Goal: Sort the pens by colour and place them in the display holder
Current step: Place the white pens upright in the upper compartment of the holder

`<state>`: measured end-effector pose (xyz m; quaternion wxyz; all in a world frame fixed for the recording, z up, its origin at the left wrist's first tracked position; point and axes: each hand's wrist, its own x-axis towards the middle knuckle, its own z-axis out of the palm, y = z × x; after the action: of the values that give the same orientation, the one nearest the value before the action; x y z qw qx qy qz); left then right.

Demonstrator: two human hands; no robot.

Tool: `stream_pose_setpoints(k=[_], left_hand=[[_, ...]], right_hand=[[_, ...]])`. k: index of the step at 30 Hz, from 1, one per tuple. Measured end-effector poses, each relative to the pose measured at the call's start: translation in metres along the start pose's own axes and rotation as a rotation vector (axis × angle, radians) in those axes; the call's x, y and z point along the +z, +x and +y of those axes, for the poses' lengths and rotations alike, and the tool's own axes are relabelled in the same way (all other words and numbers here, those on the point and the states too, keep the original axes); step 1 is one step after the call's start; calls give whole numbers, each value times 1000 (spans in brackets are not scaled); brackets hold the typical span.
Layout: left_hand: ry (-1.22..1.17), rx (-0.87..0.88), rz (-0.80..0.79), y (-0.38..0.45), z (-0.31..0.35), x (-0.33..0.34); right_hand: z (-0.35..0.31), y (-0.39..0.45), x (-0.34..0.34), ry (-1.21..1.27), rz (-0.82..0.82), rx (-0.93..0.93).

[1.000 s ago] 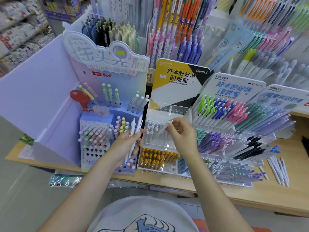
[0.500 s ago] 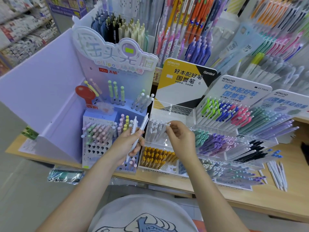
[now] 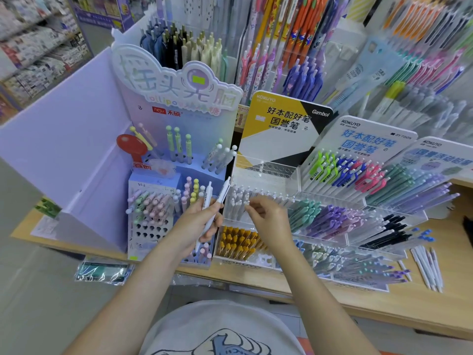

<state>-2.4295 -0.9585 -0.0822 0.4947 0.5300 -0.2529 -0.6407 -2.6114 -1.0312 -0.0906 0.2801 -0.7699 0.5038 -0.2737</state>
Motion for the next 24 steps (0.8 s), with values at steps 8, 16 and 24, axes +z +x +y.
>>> stream_pose_setpoints(k=[8,16,24], left_hand=[[50,2,-55,3,0,5],[97,-9,-109,8,2,37],[197,9,-82,13,2,47]], right_hand=[[-8,-1,-13,186,21,178],[-27,-6,-36,787,-46,384],[-25,-9,-51,826,17,415]])
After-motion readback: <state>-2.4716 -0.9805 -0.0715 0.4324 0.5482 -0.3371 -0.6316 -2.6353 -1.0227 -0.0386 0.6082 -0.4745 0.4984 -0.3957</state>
